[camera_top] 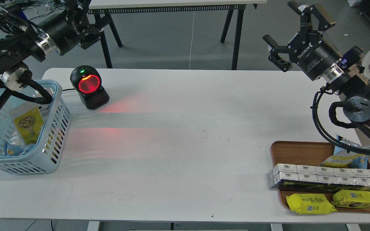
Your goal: Scan snack and place in basket
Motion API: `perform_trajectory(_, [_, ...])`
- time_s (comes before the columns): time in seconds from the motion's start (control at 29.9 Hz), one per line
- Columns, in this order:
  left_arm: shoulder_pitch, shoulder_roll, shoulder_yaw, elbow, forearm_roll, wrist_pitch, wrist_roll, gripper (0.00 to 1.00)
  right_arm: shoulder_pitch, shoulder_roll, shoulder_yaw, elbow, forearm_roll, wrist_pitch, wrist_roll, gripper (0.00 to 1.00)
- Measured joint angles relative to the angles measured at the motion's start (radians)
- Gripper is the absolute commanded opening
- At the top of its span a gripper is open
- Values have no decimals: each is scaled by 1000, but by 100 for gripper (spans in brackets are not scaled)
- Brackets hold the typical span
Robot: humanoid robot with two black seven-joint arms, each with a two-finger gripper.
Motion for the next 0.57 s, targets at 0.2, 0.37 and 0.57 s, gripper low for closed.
perform_trajectory(0.2, [42, 19, -23, -2, 1, 0, 0, 99, -48, 34, -1, 1, -1, 0, 0, 100])
perform_trajectory(0.37, [82, 22, -30, -2, 4, 0, 0, 99, -58, 43, -3, 6, -3, 0, 0, 100])
perform_trajectory(0.57, [93, 42, -63, -1, 4, 0, 0, 99, -56, 45, -5, 9, -3, 0, 0, 100])
